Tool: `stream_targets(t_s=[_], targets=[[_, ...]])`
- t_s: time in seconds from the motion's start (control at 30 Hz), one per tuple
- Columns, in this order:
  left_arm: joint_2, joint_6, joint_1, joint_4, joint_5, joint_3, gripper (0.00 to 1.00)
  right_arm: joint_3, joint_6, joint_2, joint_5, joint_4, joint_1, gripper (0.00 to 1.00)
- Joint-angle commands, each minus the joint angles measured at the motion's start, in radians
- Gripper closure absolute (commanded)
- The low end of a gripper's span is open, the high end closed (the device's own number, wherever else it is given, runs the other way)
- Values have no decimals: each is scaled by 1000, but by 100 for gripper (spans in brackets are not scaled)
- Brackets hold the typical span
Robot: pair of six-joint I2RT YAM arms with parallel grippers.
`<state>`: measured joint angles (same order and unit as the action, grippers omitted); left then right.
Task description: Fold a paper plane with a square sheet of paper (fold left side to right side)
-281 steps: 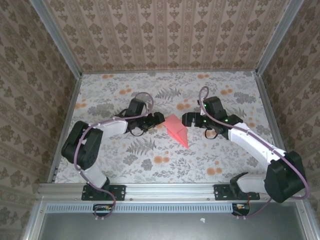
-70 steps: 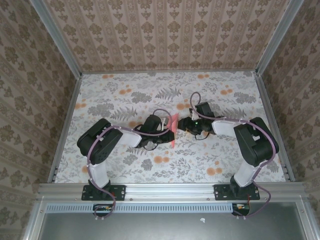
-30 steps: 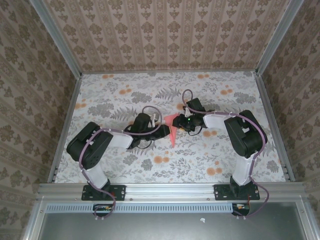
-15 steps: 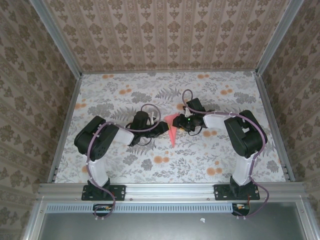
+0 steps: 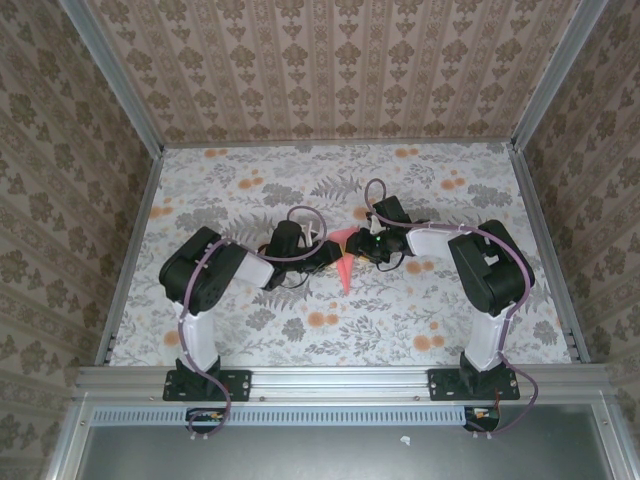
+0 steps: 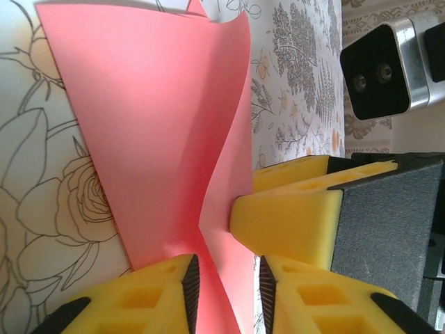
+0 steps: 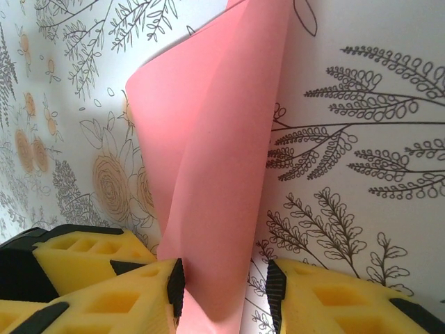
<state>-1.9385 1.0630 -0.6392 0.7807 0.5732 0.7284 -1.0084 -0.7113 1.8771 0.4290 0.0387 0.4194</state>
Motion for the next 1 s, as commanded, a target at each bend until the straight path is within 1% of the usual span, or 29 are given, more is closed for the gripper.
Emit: stream_targets(t_s=[0.0, 0.03, 0.13, 0.6, 0.77, 0.97], targets=[[-34, 15, -16, 25, 17, 37, 72, -6, 0, 43, -20, 42, 9, 59], [-38, 17, -17, 23, 18, 41, 74, -7, 1, 43, -19, 42, 9, 59], [-39, 21, -19, 16, 8, 38, 76, -6, 0, 42, -22, 44, 9, 59], [4, 76, -16, 1, -31, -27, 73, -8, -12, 48, -22, 34, 8, 61], [-9, 113, -20, 66, -11, -30, 73, -3, -20, 48, -15, 21, 8, 61], [-19, 149, -28, 91, -9, -34, 74, 4, -25, 43, -14, 14, 7, 62]])
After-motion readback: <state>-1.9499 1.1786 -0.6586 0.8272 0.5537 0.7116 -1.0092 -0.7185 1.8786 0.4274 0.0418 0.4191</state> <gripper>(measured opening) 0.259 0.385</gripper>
